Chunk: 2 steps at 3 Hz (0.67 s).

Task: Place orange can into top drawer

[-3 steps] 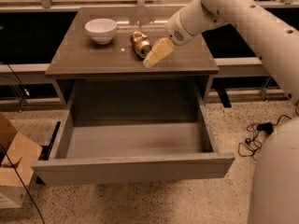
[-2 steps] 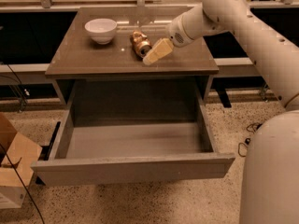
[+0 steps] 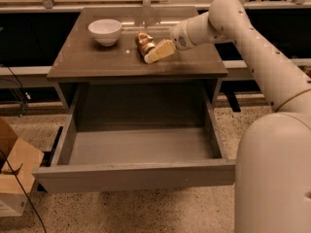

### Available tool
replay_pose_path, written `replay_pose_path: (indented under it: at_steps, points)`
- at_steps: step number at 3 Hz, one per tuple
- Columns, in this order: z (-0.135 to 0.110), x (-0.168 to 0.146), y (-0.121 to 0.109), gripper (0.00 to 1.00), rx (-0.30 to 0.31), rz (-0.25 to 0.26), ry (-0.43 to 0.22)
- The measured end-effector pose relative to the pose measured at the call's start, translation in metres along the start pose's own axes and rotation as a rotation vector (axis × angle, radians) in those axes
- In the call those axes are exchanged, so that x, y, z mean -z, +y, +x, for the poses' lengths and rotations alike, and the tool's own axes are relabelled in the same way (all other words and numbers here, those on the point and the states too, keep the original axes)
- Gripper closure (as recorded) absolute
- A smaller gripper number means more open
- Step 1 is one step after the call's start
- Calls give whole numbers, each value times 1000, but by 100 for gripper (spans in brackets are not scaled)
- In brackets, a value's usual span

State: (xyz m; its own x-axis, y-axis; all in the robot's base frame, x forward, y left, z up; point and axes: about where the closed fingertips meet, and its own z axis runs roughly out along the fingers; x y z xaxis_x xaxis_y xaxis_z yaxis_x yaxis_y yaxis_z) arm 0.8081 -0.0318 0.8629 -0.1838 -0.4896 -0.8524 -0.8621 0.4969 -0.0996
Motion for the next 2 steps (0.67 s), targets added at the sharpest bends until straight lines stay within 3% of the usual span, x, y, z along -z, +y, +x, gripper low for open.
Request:
replay_pose_path:
  at_steps: [2]
  points:
    - [-6,-53,11,0,-38,-82,-33]
